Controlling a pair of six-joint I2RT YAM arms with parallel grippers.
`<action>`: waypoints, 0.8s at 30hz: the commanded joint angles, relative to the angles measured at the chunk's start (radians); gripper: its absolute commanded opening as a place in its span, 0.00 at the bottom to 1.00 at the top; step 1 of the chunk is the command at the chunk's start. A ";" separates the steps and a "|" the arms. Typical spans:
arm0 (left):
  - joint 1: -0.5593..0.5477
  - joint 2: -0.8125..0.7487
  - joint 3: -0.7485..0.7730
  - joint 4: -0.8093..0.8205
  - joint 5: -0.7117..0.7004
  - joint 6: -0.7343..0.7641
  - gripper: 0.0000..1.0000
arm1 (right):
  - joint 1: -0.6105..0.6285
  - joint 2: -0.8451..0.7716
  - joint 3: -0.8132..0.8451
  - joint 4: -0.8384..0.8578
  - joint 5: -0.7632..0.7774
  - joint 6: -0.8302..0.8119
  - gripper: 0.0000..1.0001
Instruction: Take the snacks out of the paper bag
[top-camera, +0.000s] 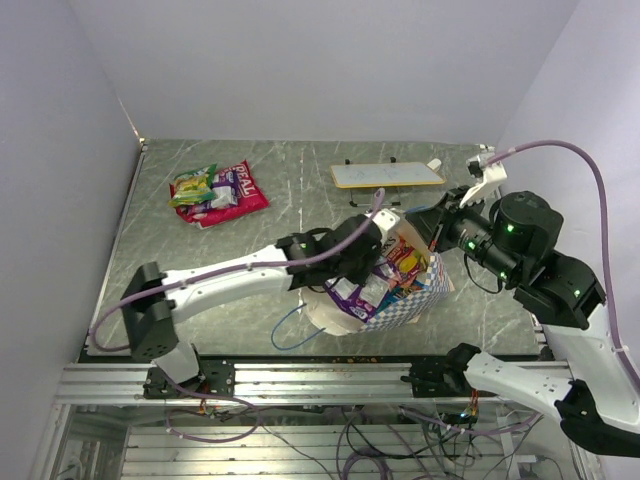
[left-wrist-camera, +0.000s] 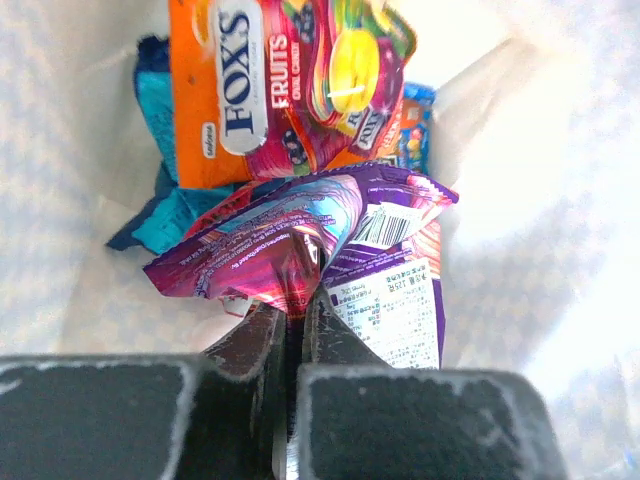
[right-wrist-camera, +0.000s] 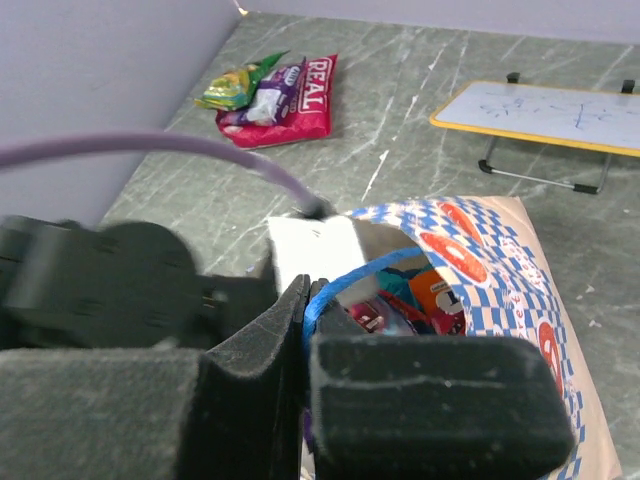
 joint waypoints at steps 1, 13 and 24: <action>0.003 -0.146 0.022 -0.021 -0.034 -0.046 0.07 | 0.004 -0.014 -0.021 0.062 0.047 0.002 0.00; 0.004 -0.410 0.092 -0.136 -0.028 -0.107 0.07 | 0.004 -0.006 -0.068 0.132 0.038 -0.053 0.00; 0.020 -0.375 0.358 -0.348 -0.423 -0.188 0.07 | 0.004 -0.025 -0.125 0.139 -0.092 -0.142 0.00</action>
